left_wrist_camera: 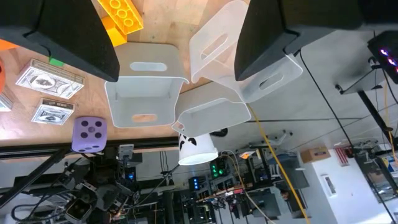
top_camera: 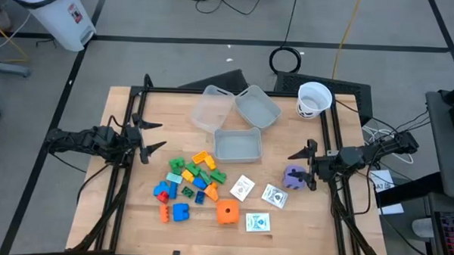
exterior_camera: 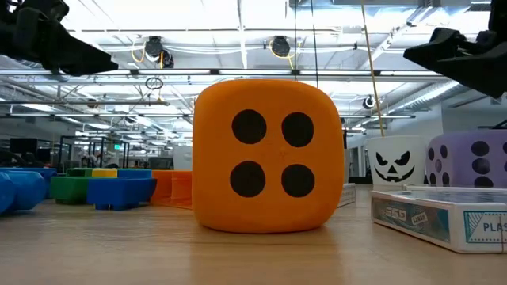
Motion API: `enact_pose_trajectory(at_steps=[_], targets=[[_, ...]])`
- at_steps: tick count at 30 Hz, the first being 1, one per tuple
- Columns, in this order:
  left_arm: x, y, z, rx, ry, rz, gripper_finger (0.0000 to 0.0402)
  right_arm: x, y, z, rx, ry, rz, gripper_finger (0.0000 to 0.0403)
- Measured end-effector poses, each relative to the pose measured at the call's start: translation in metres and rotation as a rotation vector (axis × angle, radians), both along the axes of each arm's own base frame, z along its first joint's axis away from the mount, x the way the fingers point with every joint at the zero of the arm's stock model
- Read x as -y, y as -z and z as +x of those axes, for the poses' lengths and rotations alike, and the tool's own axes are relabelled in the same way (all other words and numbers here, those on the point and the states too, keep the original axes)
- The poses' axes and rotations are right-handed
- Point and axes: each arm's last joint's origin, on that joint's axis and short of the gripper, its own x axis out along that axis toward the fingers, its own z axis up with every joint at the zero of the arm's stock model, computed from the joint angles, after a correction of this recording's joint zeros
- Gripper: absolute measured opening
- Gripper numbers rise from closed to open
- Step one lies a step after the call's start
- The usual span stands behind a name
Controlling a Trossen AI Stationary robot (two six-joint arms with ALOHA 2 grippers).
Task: Pick & Place Toys
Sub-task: Put the violet die into the top gray bin
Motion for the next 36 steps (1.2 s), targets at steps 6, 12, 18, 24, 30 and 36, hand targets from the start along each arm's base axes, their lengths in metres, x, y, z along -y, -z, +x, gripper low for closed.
enact_pose_trajectory(at_steps=[6, 12, 18, 24, 30, 36], targets=[[0.000, 0.000, 0.000, 0.000, 0.000, 0.000, 0.0324, -0.009, -0.005, -0.003, -0.063, -0.334, 0.360, 0.0279], [0.000, 0.000, 0.000, 0.000, 0.000, 0.000, 0.0324, -0.012, -0.029, -0.010, 0.011, -0.603, 0.702, 0.0279], [0.000, 0.000, 0.000, 0.000, 0.000, 0.000, 0.0324, -0.010, -0.045, -0.017, 0.124, -0.707, 0.830, 0.0279], [0.000, 0.000, 0.000, 0.000, 0.000, 0.000, 0.0324, -0.008, -0.047, -0.017, 0.196, -0.639, 0.807, 0.0279], [0.000, 0.000, 0.000, 0.000, 0.000, 0.000, 0.0324, -0.009, -0.038, -0.011, 0.136, -0.543, 0.727, 0.0279], [0.000, 0.000, 0.000, 0.000, 0.000, 0.000, 0.0324, -0.007, -0.037, -0.004, 0.183, -0.379, 0.719, 0.0279]])
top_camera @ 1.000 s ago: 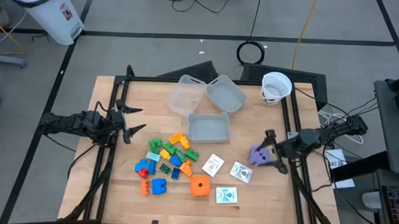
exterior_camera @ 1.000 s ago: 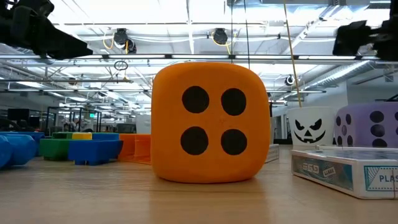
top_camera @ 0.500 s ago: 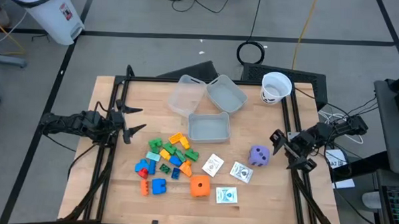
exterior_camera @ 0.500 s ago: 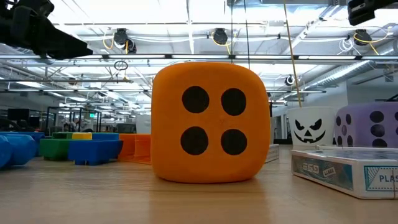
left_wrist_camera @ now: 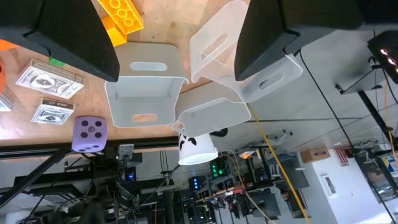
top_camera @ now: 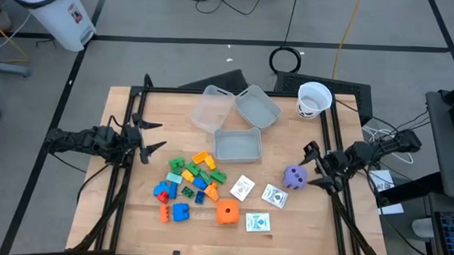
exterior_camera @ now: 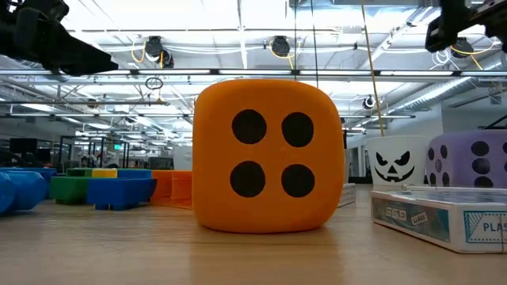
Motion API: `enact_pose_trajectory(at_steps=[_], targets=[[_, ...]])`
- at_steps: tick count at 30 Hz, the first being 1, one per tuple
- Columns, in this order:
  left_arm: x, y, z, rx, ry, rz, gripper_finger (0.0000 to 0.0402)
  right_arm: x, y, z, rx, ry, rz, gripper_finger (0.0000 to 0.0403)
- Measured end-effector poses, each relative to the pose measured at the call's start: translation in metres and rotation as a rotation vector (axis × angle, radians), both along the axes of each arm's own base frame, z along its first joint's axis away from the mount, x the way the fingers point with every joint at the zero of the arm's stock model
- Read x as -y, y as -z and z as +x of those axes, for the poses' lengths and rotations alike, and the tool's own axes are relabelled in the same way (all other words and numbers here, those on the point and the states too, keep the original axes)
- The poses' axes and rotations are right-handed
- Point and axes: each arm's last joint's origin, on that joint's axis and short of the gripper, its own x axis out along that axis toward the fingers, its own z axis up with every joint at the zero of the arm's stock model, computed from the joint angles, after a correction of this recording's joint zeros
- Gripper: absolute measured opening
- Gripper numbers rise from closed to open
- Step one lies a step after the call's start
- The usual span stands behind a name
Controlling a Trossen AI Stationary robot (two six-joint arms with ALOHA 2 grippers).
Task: Pick & Place Toys
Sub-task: Put the violet die into the top gray bin
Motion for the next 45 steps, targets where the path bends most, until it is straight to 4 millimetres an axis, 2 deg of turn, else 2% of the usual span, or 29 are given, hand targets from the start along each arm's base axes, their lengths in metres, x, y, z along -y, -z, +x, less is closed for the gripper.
enact_pose_trajectory(at_steps=[5, 8, 10, 13, 16, 20, 22, 24, 27, 31, 35, 41, 45], targets=[[0.000, 0.000, 0.000, -0.001, 0.000, 0.000, 0.0324, -0.001, -0.009, 0.005, 0.055, 0.023, 0.029, 0.0284], [0.000, 0.000, 0.000, 0.000, 0.000, 0.000, 0.0324, -0.006, -0.025, 0.017, -0.018, 0.018, 0.017, 0.0304], [0.000, 0.000, 0.000, 0.000, 0.000, 0.000, 0.0324, -0.011, -0.036, 0.031, -0.130, 0.016, -0.012, 0.0323], [0.000, 0.000, 0.000, 0.000, 0.000, 0.000, 0.0324, -0.021, -0.050, 0.055, -0.367, 0.067, -0.138, 0.0348], [0.000, 0.000, 0.000, 0.001, 0.000, 0.000, 0.0324, -0.032, -0.065, 0.073, -0.688, 0.117, -0.268, 0.0359], [0.000, 0.000, 0.000, 0.000, 0.000, 0.000, 0.0324, -0.044, -0.070, 0.085, -1.183, 0.225, -0.433, 0.0356], [0.000, 0.000, 0.000, 0.000, 0.000, 0.000, 0.0324, -0.050, -0.070, 0.090, -1.365, 0.266, -0.506, 0.0349], [0.000, 0.000, 0.000, 0.000, 0.001, 0.000, 0.0324, -0.055, -0.065, 0.095, -1.509, 0.296, -0.557, 0.0342], [0.000, 0.000, 0.000, 0.000, 0.000, 0.000, 0.0324, -0.063, -0.045, 0.100, -1.666, 0.331, -0.643, 0.0340], [0.000, 0.000, 0.000, 0.000, 0.000, 0.000, 0.0324, -0.067, -0.017, 0.101, -1.797, 0.386, -0.799, 0.0339], [0.000, 0.000, 0.000, 0.000, 0.000, 0.000, 0.0324, -0.068, 0.004, 0.100, -1.861, 0.401, -0.775, 0.0339], [0.000, 0.000, 0.000, 0.000, 0.000, 0.000, 0.0324, -0.061, 0.017, 0.093, -1.753, 0.417, -0.934, 0.0339], [0.000, 0.000, 0.000, 0.000, 0.001, 0.000, 0.0324, -0.054, 0.024, 0.090, -1.651, 0.512, -1.074, 0.0338]])
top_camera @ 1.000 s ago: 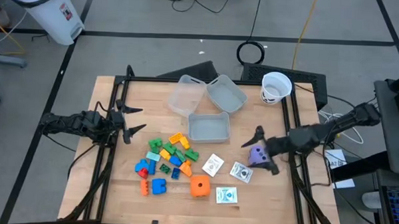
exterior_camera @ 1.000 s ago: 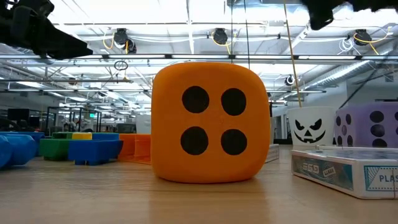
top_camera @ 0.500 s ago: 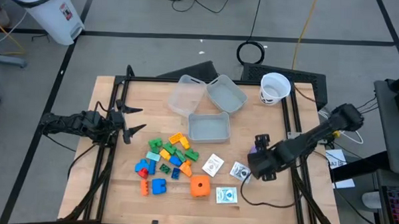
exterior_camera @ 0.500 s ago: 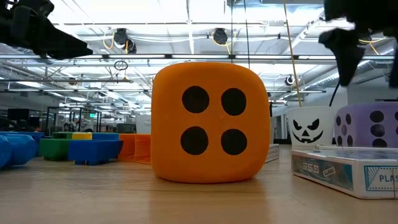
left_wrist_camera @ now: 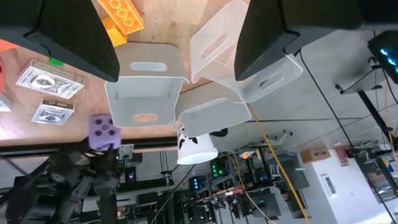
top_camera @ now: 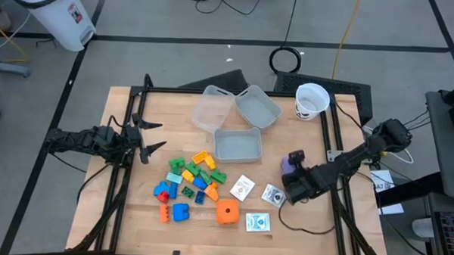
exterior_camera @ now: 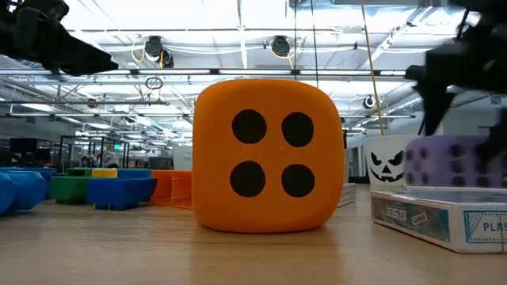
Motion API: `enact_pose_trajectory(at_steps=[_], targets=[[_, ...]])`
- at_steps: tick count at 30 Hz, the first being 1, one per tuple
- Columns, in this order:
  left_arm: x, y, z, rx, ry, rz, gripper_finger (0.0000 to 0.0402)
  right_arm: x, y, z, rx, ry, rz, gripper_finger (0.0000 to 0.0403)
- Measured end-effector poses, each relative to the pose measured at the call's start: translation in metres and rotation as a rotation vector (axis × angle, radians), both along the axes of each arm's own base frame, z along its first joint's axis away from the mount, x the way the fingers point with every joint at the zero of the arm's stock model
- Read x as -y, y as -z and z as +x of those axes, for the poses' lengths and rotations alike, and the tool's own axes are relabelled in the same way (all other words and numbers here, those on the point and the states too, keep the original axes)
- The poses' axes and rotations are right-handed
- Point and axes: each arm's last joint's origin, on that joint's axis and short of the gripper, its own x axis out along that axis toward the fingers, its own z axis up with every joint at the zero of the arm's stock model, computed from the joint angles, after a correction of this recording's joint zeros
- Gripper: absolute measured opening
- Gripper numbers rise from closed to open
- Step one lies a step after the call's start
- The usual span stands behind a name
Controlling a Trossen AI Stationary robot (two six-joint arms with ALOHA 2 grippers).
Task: Pick & Place Toys
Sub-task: Put the violet die into the top gray bin
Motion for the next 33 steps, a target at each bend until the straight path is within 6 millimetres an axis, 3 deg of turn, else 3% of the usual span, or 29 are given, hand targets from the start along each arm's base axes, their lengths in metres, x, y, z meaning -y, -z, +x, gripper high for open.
enact_pose_trajectory(at_steps=[7, 16, 28, 33], targets=[[0.000, 0.000, 0.000, 0.000, 0.000, 0.000, 0.0324, 0.010, 0.028, -0.008, 0.090, 0.092, -0.013, 0.0338], [0.000, 0.000, 0.000, 0.000, 0.000, 0.000, 0.0324, 0.010, 0.027, -0.003, 0.225, 0.192, 0.012, 0.0332], [0.000, 0.000, 0.000, 0.000, 0.000, 0.000, 0.0324, 0.010, 0.026, -0.003, 0.282, 0.299, 0.051, 0.0228], [0.000, 0.000, 0.000, 0.000, 0.000, 0.000, 0.0324, 0.010, 0.020, -0.002, 0.288, 0.300, 0.052, 0.0207]])
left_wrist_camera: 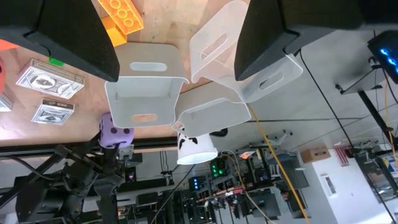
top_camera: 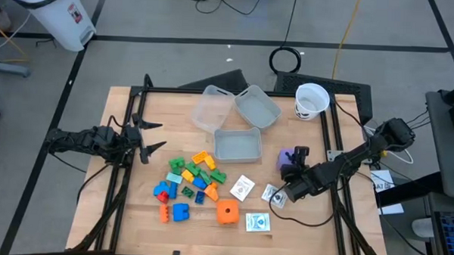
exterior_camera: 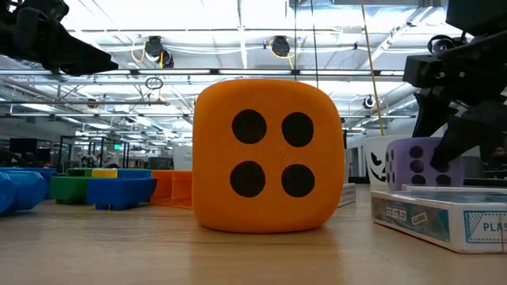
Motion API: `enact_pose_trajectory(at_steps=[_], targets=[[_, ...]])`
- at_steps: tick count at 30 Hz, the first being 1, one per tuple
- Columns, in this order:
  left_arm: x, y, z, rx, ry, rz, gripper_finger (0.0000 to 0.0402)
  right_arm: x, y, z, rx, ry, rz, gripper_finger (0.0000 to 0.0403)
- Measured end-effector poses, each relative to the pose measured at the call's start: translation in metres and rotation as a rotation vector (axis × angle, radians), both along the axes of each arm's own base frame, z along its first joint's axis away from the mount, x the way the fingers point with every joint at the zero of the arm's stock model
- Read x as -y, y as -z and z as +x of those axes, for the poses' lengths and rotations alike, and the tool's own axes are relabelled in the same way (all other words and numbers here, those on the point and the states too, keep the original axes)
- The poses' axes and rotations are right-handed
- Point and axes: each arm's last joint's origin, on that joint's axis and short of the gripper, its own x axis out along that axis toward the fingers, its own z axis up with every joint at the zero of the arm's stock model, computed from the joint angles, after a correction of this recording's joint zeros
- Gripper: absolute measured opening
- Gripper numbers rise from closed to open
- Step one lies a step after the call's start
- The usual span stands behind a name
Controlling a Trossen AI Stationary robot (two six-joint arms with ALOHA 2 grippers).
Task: Pick & Place Toys
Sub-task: Put the violet die into the top gray bin
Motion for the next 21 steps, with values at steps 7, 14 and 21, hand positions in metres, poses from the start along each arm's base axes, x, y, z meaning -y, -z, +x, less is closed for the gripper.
enact_pose_trajectory(at_steps=[7, 14, 21], targets=[[0.000, 0.000, 0.000, 0.000, 0.000, 0.000, 0.0324, -0.002, -0.033, 0.008, 0.114, 0.007, 0.080, 0.0203], [0.000, 0.000, 0.000, 0.000, 0.000, 0.000, 0.0324, 0.007, -0.067, 0.010, 0.285, -0.004, 0.115, 0.0182], [0.000, 0.000, 0.000, 0.000, 0.000, 0.000, 0.0324, 0.019, -0.096, 0.020, 0.533, -0.053, 0.146, 0.0163]])
